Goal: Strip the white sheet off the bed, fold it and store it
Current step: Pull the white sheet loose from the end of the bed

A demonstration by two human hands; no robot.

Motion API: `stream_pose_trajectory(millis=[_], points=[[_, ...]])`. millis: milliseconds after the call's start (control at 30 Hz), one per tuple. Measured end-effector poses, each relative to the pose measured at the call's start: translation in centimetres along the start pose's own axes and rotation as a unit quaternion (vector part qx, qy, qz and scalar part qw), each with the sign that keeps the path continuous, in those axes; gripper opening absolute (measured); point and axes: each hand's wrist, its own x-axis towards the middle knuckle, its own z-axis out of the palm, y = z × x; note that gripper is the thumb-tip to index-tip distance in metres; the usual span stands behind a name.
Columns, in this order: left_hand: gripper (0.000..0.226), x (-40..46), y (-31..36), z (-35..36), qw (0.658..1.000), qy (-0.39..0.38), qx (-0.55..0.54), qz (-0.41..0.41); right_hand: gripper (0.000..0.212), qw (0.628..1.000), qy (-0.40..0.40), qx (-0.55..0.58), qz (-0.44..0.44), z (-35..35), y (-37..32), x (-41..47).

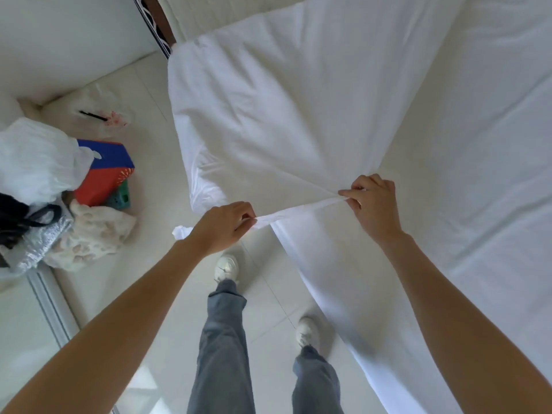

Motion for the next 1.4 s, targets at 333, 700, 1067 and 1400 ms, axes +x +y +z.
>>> stream_pose_trajectory(millis=[333,700,1067,1400], points=[[0.012,-9.5,15.2,11.2,0.999,-0.012,0.014,-0.037,0.022,0.999,-0.008,0.032,0.023,-2.2,7.9,-21.4],[0.014,-19.8,24.3,21.4,0.998,-0.027,0.056,-0.014,0.019,0.996,0.044,0.061,0.052,-2.7,9.2,-40.9],[0.031,-25.6,40.5,32.1,0.998,-0.058,0.034,-0.006,0.022,0.998,0.040,0.043,0.021,-9.0,20.0,-54.3],[0.022,-25.1,52.5,39.2,0.997,0.001,0.048,-0.061,0.023,0.995,0.022,-0.004,-0.098,-13.6,29.6,-60.1]])
